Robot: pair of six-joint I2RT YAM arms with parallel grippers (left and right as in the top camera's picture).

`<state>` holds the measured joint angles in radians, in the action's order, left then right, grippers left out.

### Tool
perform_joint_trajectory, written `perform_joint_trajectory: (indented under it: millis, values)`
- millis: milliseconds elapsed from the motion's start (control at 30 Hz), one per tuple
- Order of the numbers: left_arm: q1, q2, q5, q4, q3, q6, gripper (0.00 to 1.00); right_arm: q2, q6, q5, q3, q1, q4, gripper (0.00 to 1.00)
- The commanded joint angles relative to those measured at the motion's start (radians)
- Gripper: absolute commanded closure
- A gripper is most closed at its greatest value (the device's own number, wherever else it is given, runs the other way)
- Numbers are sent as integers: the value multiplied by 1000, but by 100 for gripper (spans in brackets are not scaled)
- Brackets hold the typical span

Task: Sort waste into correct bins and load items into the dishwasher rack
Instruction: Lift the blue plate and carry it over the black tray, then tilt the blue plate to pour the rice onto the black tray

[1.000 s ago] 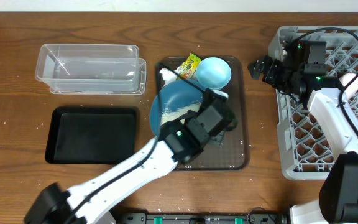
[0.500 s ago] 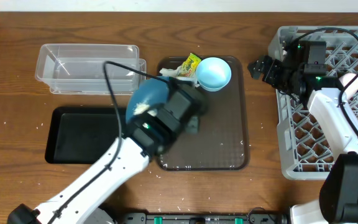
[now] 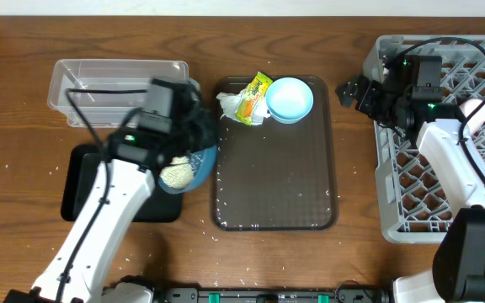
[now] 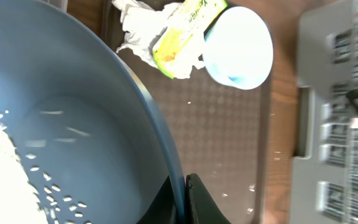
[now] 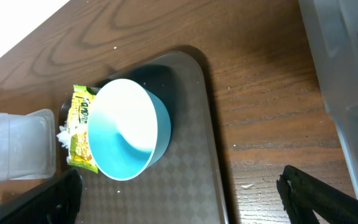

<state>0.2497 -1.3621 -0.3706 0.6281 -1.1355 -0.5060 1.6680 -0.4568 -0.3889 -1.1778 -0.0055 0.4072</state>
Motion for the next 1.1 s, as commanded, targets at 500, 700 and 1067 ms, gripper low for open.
perform_joint_trajectory:
  millis: [500, 700, 1067]
  values:
    - [-397, 18, -646, 41, 39, 152, 94, -9, -6, -4, -7, 0, 2, 1]
    - [-494, 18, -764, 56, 63, 185, 94, -9, -6, -3, -7, 0, 2, 1]
    - [-703, 18, -972, 52, 185, 252, 94, -9, -7, -4, -7, 0, 2, 1]
